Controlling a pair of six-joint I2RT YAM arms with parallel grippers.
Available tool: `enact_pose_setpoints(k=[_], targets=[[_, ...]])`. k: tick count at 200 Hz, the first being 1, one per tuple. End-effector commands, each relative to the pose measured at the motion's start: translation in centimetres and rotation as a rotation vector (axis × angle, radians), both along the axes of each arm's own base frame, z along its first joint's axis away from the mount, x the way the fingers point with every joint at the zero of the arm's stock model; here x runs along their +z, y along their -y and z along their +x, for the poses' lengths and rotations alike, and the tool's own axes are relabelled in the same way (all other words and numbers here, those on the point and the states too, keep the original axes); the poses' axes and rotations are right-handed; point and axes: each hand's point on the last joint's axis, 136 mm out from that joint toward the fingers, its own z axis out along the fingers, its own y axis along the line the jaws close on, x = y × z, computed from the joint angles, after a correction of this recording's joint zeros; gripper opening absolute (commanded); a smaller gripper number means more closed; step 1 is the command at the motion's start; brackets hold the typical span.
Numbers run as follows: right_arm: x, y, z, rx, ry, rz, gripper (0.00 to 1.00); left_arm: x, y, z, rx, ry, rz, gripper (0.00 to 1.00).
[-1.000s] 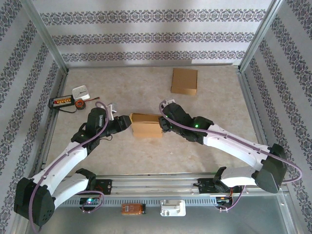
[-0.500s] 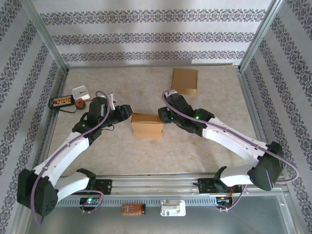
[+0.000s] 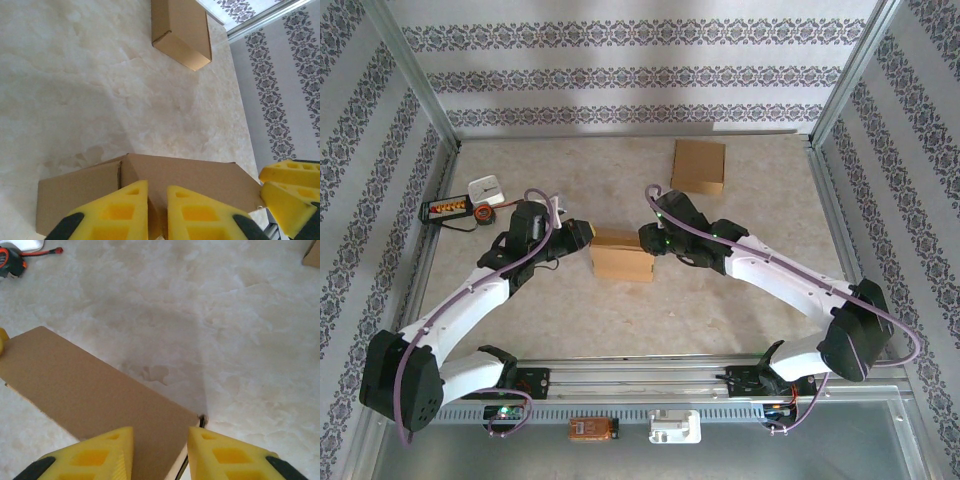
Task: Fold the paper box
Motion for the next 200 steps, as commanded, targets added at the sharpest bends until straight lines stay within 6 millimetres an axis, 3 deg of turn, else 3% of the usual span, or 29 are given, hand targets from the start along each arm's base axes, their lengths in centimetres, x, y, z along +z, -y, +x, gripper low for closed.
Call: enact_pose_setpoints(k=[1, 33, 43, 73, 94, 132, 161, 181, 200], targets=[[-2.9, 0.7, -0.9, 0.001, -0.064, -0.052, 0.34, -4.4, 0.3, -2.4, -0.036, -0.139, 0.007, 0.12], [-2.4, 0.9, -1.0, -0.002, -0.058, -0.045, 0.34, -5.1, 0.0, -3.2, -0.037, -0.158, 0.013, 0.11], [-1.3, 0.6, -0.8, 0.002, -0.045, -0.024, 0.35, -4.3, -0.2, -3.1, -0.030, -0.133, 0.018, 0.13], [2.4, 0.0, 0.1, -0.006, 0.008, 0.059, 0.41, 0.0, -1.0, -1.9, 0.004, 0.009, 0.055, 0.35], [3.3, 0.2, 0.6, -0.033, 0.014, 0.088, 0.44, 1.8, -1.6, -1.2, 0.033, 0.074, 0.083, 0.41], [1.5, 1.0, -0.2, -0.051, -0.044, 0.075, 0.46, 1.2, -1.1, -0.7, 0.026, 0.053, 0.068, 0.51], [-0.2, 2.0, -1.5, -0.057, -0.073, 0.062, 0.46, 0.1, 0.0, -0.8, -0.008, 0.030, -0.008, 0.68], [-1.2, 2.4, -2.1, -0.057, -0.092, 0.045, 0.42, -1.2, 0.4, -0.9, -0.015, 0.001, -0.029, 0.67], [-3.2, 3.1, -2.8, -0.069, -0.116, 0.008, 0.36, -3.2, 0.2, -1.5, -0.026, -0.051, 0.002, 0.51]])
